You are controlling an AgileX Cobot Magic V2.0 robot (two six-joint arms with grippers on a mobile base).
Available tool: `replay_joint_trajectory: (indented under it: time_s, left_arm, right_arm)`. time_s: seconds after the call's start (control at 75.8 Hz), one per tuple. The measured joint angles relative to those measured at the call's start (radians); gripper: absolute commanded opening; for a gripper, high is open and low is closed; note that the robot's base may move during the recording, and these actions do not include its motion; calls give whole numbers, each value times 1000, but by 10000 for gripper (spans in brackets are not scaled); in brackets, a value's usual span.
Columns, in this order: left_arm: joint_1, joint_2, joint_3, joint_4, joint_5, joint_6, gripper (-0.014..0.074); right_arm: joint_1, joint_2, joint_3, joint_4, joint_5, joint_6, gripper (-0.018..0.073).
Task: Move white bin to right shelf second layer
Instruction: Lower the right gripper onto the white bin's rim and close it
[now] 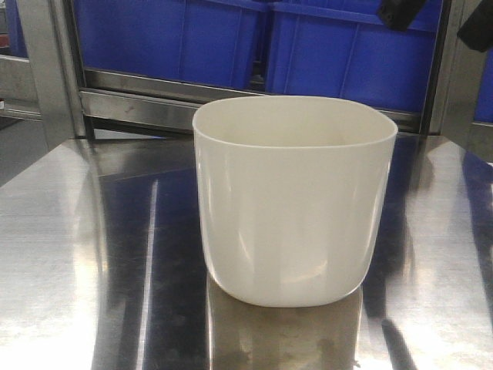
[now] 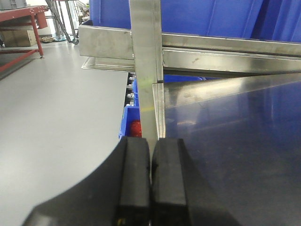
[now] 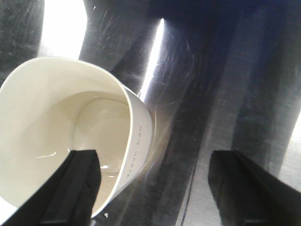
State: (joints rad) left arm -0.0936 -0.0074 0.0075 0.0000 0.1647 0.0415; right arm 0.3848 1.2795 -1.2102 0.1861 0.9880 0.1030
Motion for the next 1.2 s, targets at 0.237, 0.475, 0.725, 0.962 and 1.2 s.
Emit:
replay_joint_trajectory:
  time_s: [0.237, 0.475, 0.725, 0.962, 1.2]
  left_arm:
    - [0, 0, 0, 0, 0, 0, 85]
    - [0, 0, 0, 0, 0, 0, 85]
    - [0, 0, 0, 0, 0, 0, 85]
    - [0, 0, 0, 0, 0, 0, 85]
    - [0, 0, 0, 0, 0, 0, 85]
  right_arm:
    - [70, 76, 0, 0, 0, 0, 590]
    - [92, 168, 0, 2, -2, 0, 590]
    - [92, 246, 0, -22, -10, 0, 590]
    - [92, 315, 0, -30, -22, 0, 590]
    - [92, 347, -2, -30, -28, 0, 590]
